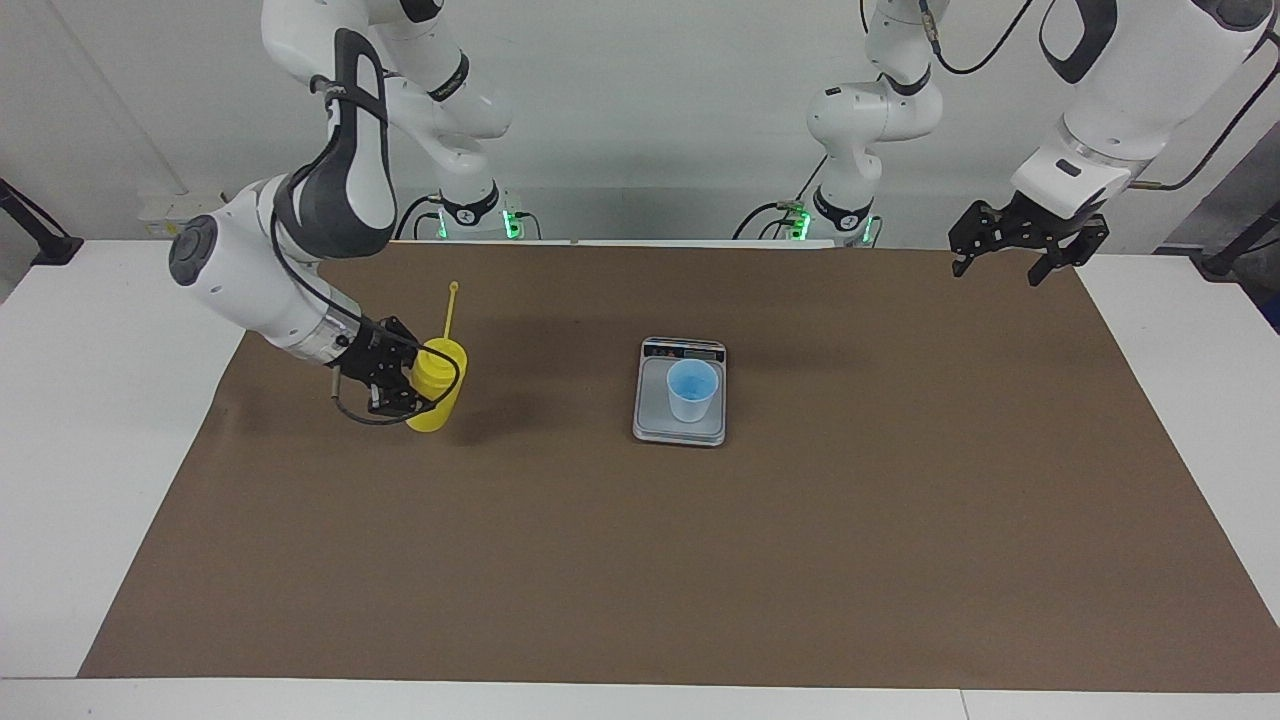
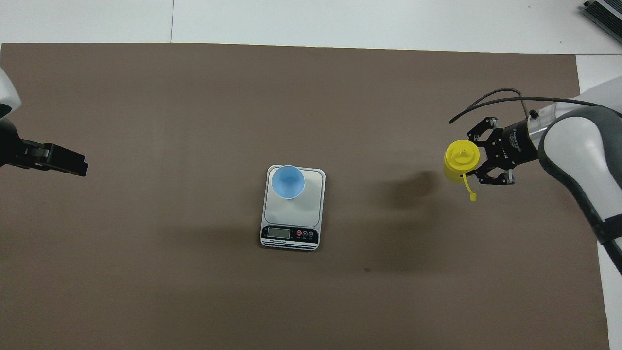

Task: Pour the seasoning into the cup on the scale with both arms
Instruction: 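Carry the yellow bottle back and lower it with the right gripper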

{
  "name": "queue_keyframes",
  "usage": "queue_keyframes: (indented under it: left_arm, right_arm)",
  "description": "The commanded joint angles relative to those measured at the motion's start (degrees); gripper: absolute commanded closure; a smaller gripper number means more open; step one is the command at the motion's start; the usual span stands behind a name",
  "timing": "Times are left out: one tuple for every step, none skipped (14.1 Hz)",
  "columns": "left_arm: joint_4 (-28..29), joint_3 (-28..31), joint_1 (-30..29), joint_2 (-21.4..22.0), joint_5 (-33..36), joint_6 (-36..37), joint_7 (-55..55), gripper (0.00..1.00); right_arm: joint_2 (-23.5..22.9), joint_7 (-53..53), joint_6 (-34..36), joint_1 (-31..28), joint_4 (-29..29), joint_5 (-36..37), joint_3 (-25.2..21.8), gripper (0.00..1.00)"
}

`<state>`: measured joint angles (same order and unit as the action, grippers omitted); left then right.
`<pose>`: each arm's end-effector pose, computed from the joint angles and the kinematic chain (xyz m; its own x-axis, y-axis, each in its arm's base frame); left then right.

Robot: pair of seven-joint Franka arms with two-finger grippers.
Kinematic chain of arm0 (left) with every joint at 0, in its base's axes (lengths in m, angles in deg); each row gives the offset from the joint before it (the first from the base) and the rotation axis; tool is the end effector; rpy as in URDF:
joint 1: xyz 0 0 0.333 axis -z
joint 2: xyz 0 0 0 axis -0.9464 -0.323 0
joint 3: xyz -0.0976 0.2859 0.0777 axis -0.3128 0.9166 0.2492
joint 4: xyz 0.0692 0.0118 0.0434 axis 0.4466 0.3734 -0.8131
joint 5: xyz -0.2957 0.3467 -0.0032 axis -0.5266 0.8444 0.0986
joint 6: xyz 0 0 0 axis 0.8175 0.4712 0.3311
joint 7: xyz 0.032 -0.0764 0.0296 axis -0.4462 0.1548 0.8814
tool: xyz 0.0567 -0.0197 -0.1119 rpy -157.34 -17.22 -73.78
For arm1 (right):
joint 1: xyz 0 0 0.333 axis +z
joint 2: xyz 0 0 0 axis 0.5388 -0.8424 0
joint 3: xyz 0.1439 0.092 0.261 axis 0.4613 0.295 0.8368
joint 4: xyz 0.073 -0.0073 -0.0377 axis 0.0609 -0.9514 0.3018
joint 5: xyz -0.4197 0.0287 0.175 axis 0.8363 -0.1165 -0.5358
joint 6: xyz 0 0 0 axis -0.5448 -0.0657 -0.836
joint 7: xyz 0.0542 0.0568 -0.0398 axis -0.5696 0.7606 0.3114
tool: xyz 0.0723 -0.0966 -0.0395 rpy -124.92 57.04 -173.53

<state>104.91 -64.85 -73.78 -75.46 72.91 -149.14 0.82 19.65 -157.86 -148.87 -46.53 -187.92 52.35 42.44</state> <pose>0.6070 -0.0577 0.6022 0.9800 -0.1919 -0.0526 -0.1906 -0.9813 0.0283 0.6568 -0.0192 0.3565 0.1043 -0.8828 -0.4580 -0.9884 -0.1431 0.0506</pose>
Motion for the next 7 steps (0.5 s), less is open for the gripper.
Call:
queue_keyframes:
  left_arm:
    - [1.30, -0.24, -0.72, 1.29, -0.70, 0.27, 0.05, 0.00]
    - [1.30, -0.24, -0.72, 1.29, -0.70, 0.27, 0.05, 0.00]
    - [1.30, -0.24, -0.72, 1.29, -0.70, 0.27, 0.05, 0.00]
    - [1.30, -0.24, -0.72, 1.29, -0.70, 0.27, 0.05, 0.00]
    - [1.30, -0.24, -0.72, 1.29, -0.70, 0.27, 0.05, 0.00]
    - [1.30, -0.24, -0.72, 1.29, -0.62, 0.27, 0.05, 0.00]
    - [1.30, -0.24, -0.72, 1.29, -0.62, 0.27, 0.05, 0.00]
  right_arm:
    - [2.21, 9.42, -0.70, -4.25, -5.93, -5.90, 0.69, 1.00]
    - [1.95, 12.58, -0.70, -5.31, -6.81, -7.74, 0.77, 1.00]
    - [1.68, 14.35, -0.62, -5.84, -7.34, -8.71, 0.69, 1.00]
    - [1.25, 15.67, -0.61, -7.15, -8.13, -9.77, 0.77, 1.00]
    - [0.37, 18.65, 0.26, -8.30, -8.40, -11.26, 0.77, 1.00]
    - [-0.77, 22.33, 1.66, -9.27, -8.40, -12.58, 0.69, 1.00]
    - [-1.13, 23.59, 1.93, -10.23, -8.58, -12.94, 0.69, 1.00]
